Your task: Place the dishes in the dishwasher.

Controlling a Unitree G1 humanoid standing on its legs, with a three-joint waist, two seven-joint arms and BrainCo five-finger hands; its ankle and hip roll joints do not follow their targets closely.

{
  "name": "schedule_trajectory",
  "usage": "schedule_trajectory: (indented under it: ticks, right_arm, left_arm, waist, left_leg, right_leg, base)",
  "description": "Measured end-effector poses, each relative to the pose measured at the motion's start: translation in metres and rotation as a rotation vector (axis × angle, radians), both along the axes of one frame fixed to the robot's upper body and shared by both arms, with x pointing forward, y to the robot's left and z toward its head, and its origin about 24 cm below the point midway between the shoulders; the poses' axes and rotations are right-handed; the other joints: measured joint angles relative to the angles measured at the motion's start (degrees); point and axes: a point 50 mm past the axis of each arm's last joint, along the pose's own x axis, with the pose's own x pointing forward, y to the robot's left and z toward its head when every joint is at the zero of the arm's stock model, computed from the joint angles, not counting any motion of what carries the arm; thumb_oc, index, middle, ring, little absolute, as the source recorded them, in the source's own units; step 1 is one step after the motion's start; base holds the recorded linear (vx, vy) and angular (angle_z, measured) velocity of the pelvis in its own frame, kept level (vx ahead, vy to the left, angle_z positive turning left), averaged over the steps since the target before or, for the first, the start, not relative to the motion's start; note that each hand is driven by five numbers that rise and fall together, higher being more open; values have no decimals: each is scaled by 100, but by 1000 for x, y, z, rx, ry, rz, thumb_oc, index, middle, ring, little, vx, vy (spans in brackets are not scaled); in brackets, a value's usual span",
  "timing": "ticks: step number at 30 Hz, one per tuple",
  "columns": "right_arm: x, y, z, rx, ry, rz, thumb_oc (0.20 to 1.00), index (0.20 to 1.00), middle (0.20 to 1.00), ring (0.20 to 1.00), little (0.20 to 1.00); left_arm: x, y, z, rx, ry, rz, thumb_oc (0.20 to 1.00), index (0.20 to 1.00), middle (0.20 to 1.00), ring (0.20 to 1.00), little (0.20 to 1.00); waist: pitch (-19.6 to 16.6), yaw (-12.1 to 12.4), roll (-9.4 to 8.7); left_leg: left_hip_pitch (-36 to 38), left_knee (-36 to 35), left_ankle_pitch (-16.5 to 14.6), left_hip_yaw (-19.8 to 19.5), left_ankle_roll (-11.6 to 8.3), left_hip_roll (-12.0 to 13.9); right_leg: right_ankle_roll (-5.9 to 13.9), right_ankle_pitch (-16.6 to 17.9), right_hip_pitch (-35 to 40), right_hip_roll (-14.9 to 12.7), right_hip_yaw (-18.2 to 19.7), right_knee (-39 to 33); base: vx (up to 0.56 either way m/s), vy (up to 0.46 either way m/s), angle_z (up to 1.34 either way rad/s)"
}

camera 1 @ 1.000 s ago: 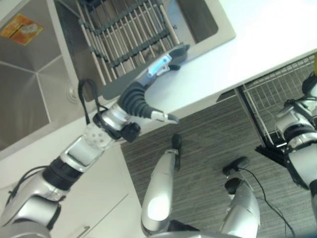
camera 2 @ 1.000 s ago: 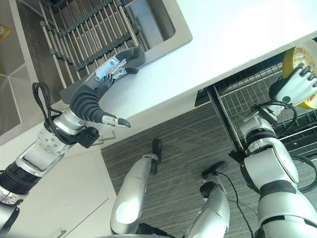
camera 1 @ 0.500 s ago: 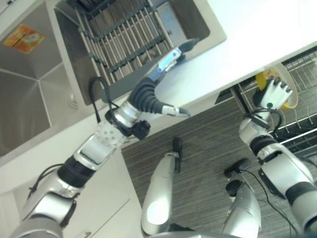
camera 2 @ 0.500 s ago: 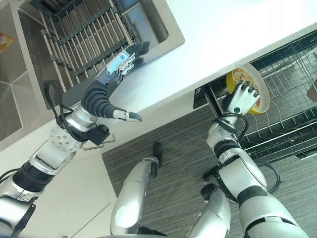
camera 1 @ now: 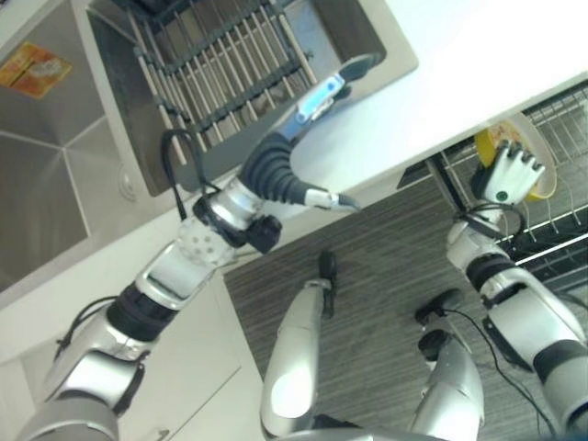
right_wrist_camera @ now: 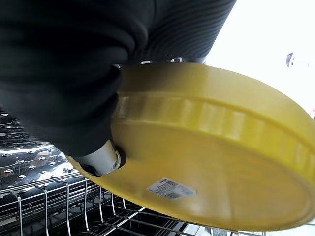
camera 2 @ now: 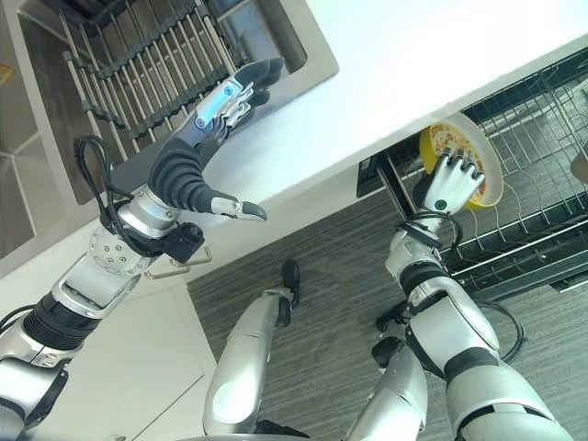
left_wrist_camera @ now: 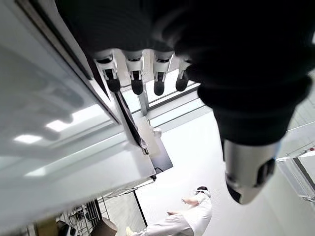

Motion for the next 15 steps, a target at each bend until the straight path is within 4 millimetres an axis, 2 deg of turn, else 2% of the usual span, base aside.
schedule_trajectory:
  ticks: [6, 8, 11, 15]
  right_arm:
    - [-4, -19, 18, -69, -86, -22, 200, 200, 200, 200, 200]
    - [-11, -33, 20, -29, -158, -77, 200, 200, 200, 200, 200]
    - [-18, -44, 20, 72, -249, -150, 200, 200, 200, 200, 200]
    - [-20, -45, 18, 109, -297, -175, 200, 200, 200, 200, 200]
  left_arm:
    - [-6, 2, 5, 13, -27, -12, 1000, 1000, 1000, 1000, 1000]
    - [-8, 4, 6, 21, -34, -9, 1000, 1000, 1000, 1000, 1000]
    - [-7, 6, 6, 22, -31, -3, 1000, 1000, 1000, 1000, 1000]
    - [-7, 8, 8, 18, -31, 3, 1000, 1000, 1000, 1000, 1000]
  waist:
    - [24, -5, -40]
    - [47, -11, -76]
    - [51, -41, -83]
    - [47, -76, -76]
  left_leg:
    - [-120, 117, -46, -9, 9, 54]
    - [-123, 189, -95, 19, 0, 77]
    - [-130, 207, -97, 31, 2, 91]
    - [-175, 259, -106, 37, 13, 101]
  right_leg:
    - [-8, 1, -107, 29, 20, 69]
    - [-10, -7, -132, 40, 82, 96]
    - [-12, -6, -160, 44, 113, 117]
    - [-27, 9, -189, 46, 127, 120]
  base:
    - [15, -2, -2]
    - [14, -3, -9]
    - [-5, 23, -4]
    - [-7, 35, -2]
